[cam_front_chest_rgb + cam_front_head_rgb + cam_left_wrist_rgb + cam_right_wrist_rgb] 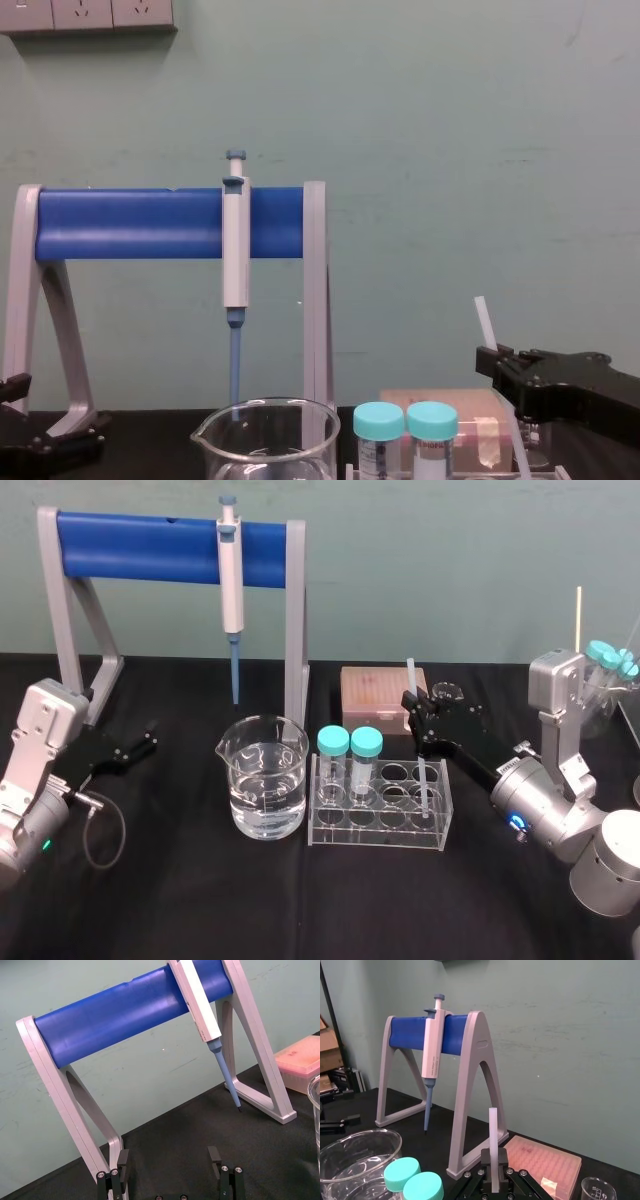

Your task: Pick up the stirring rod with one hand, then place it down.

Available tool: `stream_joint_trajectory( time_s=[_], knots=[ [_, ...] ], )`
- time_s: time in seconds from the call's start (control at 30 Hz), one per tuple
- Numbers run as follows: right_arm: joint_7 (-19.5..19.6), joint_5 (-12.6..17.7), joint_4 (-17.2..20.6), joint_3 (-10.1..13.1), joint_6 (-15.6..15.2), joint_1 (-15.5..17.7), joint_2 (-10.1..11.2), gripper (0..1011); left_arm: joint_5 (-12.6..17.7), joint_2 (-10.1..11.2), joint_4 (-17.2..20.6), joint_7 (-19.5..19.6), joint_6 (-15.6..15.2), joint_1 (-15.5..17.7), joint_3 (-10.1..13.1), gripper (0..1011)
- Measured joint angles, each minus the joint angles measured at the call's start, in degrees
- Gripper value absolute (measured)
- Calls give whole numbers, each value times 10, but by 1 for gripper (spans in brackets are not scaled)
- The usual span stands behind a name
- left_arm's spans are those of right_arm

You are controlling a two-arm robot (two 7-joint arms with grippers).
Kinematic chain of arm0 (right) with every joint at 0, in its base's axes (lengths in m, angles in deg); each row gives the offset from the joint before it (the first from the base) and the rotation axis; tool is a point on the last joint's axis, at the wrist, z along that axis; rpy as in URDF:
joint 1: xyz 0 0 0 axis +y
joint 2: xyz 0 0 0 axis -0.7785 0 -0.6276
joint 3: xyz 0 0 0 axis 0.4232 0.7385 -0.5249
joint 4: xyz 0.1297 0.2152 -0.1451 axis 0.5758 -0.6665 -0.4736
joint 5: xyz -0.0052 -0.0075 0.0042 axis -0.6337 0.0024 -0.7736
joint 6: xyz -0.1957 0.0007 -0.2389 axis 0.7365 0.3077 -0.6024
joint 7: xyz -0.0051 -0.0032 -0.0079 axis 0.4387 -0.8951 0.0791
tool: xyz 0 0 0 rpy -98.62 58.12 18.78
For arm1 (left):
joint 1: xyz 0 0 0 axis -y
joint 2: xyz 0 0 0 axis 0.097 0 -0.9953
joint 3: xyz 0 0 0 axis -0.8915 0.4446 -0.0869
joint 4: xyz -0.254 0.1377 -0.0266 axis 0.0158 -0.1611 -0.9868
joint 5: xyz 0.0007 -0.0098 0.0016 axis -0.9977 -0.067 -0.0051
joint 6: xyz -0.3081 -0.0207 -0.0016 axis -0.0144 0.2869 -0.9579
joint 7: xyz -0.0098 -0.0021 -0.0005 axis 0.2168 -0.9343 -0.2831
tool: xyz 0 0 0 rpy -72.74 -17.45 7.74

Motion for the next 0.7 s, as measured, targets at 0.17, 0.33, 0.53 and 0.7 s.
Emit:
stream_joint_trajectory(
  time_s=[0.17, 0.33, 0.53, 0.7],
  knots=[
    [0, 1, 0, 0, 1, 0, 0, 184, 0, 0, 0, 0, 0, 0, 0, 1000],
    [0, 1, 0, 1, 2, 0, 0, 355, 0, 0, 0, 0, 0, 0, 0, 1000],
    [-1, 2, 0, 1, 2, 0, 0, 522, 0, 0, 0, 0, 0, 0, 0, 1000],
    [-1, 2, 0, 1, 3, 0, 0, 684, 0, 0, 0, 0, 0, 0, 0, 1000]
  ],
)
